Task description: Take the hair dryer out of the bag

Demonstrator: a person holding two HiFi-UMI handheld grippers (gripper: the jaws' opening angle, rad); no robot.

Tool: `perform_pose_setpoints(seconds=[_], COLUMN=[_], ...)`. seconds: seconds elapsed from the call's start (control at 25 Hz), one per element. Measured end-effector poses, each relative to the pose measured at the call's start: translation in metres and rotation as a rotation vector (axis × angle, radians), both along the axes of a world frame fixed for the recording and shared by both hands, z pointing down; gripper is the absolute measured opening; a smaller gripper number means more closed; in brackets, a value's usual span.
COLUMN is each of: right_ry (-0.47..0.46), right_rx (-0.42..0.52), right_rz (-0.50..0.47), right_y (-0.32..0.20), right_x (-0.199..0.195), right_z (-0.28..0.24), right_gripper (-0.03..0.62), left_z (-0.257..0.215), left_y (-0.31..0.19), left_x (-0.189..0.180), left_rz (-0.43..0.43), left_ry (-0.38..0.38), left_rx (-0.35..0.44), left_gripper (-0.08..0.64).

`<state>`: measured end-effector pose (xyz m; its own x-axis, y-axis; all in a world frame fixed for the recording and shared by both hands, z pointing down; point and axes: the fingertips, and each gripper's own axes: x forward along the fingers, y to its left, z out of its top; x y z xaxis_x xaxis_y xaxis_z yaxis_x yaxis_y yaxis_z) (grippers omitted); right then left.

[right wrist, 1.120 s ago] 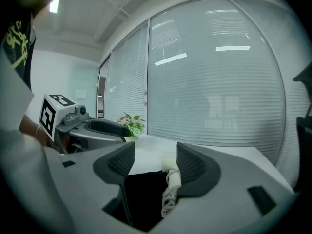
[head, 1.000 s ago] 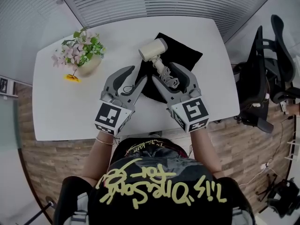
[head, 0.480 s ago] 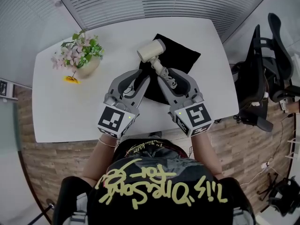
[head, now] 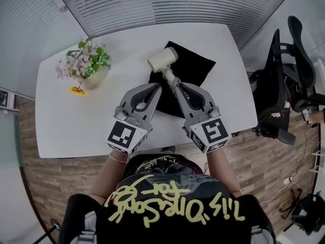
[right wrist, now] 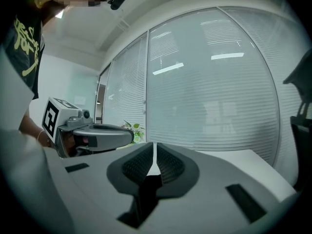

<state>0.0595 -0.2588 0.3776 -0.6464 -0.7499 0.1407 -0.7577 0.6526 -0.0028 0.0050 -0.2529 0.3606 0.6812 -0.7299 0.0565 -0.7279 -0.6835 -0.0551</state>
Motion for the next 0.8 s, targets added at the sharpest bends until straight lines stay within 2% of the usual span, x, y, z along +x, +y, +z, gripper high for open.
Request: perform_pose_setpoints(seconds=[0.08,0.24,0.4,0.56,0.8], right_ry=[0.001,-0.038,-0.003,0.003,-0.010], right_rx=[-0.008,0.040,0.012,0.041,0.029], right_rz=[0.004,0.006,0.012,0.002,-0.013], right_y=[-0.0001,-0.0035,-0.0006,0.0017,0.0028], right_x=[0.0017,0.0022,0.0033,0.0043,0.0068], right_z=[0.0016,-0.0033,0.0006,-0.0026,0.0021], right_gripper=[0.022,0.013,0.003,0.003,0.003], left_z=[0.0000,-0.0001,-0.0007,0.0037,0.0028], left_y=[-0.0012,-0.0028,-0.0038,-0.0053,-0.0063], left_x=[-0.0002,-0.0007,-0.0042,-0.0067,-0.0075], left_rz=[-0.004,-0.010,-0.025,-0.038,-0.050], left_ry=[0.000,0.001,0.014,-0.032,-0.009], left_rx=[-0.003,-0.006,0.004,0.002,-0.007], left_gripper=[0.006,-0.002,-0.006,-0.006,-0.006])
